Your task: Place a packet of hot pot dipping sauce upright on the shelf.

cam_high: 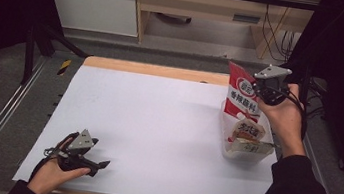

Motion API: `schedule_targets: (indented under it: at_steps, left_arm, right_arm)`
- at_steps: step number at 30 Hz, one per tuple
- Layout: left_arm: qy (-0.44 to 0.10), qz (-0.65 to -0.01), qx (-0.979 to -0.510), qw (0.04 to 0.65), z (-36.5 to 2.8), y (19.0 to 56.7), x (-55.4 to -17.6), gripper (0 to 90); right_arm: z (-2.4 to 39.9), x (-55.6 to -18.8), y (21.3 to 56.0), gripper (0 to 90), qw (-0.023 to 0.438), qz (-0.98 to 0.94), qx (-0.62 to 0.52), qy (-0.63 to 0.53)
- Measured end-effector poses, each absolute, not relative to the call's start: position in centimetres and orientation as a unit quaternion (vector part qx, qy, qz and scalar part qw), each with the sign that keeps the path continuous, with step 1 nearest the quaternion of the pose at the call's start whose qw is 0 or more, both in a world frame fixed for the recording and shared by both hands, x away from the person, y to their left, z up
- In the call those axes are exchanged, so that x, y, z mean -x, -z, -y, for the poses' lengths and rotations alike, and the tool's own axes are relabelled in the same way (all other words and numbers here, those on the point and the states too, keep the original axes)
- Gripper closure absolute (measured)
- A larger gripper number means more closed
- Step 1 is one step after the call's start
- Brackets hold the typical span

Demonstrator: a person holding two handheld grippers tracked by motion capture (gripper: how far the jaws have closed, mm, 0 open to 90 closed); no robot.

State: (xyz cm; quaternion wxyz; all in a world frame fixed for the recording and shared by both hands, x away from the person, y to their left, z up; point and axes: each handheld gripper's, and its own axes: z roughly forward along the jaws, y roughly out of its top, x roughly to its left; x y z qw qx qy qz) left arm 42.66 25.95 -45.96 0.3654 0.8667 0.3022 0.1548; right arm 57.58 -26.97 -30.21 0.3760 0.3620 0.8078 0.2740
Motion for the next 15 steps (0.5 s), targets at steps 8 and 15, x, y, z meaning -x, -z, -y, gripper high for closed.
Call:
schedule_targets:
  at_steps: [8, 15]
  left_arm:
    - [-0.158, -0.302, -0.867, 0.364, -26.0, 45.9, -42.6, 11.6]
    - [-0.159, -0.303, -0.867, 0.363, -26.0, 45.9, -42.6, 11.6]
  right_arm:
    - [29.7, -56.2, 31.6, 89.2, 0.365, -0.791, -0.402, -0.282]
    - [31.7, -54.7, 32.5, 60.1, 0.348, -0.774, -0.434, -0.303]
